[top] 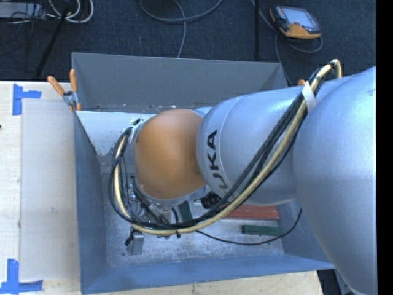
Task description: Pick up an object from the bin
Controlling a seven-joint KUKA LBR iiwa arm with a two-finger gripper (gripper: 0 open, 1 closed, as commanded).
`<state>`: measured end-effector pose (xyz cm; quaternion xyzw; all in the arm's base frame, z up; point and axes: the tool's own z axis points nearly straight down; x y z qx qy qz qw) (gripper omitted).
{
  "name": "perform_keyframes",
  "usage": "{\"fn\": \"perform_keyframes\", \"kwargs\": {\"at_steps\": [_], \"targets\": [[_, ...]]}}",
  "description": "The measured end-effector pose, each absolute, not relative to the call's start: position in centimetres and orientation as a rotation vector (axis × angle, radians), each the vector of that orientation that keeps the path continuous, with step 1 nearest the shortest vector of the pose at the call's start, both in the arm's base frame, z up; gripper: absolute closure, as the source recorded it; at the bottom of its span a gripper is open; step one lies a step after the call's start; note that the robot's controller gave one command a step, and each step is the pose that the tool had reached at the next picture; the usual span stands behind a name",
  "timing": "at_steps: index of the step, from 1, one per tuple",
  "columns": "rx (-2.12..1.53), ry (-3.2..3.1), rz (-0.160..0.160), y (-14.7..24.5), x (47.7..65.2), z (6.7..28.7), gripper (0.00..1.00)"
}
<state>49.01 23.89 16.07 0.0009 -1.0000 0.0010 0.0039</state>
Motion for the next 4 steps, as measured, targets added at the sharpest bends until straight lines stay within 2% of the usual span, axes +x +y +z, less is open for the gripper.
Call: {"fn": "perform_keyframes", "kwargs": {"at_steps": [1,2,3,4], "targets": [[0.433,-3.122,-0.003,22.3,47.5,7.1,0.0],[0.558,-3.092,0.006,11.9,48.9,10.0,0.0],[0.958,-2.995,0.003,4.3,55.4,11.3,0.0],[1.17,-2.914,-0.004,8.5,56.0,6.9,0.0]]}}
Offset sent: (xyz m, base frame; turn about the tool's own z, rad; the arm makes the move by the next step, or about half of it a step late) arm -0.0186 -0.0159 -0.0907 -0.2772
